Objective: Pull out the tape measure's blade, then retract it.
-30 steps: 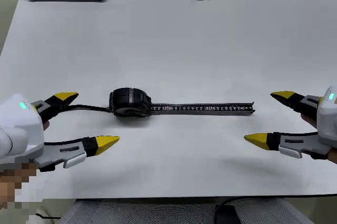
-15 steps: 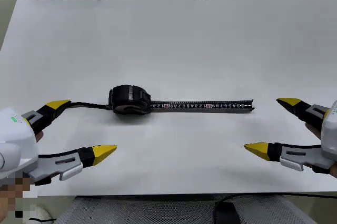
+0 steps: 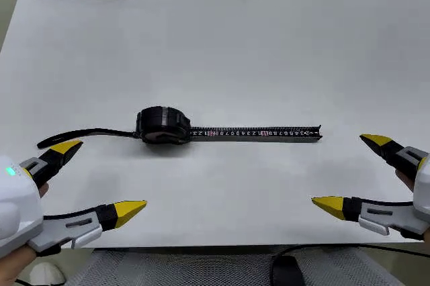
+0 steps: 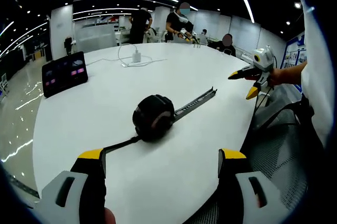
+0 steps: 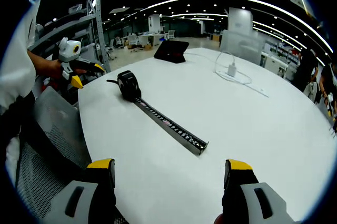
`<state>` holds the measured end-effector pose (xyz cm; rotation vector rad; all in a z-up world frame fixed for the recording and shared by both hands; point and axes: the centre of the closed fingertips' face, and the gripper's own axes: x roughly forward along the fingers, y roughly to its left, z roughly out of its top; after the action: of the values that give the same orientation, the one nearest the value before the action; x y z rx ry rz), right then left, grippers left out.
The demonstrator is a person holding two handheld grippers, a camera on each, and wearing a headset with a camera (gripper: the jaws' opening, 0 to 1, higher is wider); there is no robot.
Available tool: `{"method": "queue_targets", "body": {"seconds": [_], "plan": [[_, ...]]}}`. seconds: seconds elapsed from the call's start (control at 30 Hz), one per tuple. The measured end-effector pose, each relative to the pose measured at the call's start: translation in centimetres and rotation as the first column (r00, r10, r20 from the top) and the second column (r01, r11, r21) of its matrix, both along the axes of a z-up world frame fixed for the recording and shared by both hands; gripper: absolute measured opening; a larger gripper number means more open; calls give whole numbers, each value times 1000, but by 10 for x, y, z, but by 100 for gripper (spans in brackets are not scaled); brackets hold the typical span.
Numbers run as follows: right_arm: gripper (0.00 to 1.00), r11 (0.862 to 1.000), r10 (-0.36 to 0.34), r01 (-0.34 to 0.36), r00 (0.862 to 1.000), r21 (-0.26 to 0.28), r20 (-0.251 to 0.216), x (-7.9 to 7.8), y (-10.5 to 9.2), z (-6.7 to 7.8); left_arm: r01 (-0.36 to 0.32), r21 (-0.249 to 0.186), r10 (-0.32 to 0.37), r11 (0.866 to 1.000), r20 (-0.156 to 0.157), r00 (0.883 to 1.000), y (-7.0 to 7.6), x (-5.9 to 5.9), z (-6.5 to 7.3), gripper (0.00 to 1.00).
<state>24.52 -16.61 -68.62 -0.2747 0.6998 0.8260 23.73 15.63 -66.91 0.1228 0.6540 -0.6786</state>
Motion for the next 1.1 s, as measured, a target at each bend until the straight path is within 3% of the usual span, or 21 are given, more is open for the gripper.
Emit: {"method": "queue_targets", "body": {"seconds": [0.53, 1.1], "plan": [[98, 1000, -10, 10, 1000, -5, -7, -14, -2, -7, -25, 14, 25, 1000, -3, 1000, 6, -16, -3, 94], [99, 1000, 5, -5, 1000, -17, -9, -12, -4, -7, -41, 37, 40, 998, 4, 999, 17, -14, -2, 97]]}}
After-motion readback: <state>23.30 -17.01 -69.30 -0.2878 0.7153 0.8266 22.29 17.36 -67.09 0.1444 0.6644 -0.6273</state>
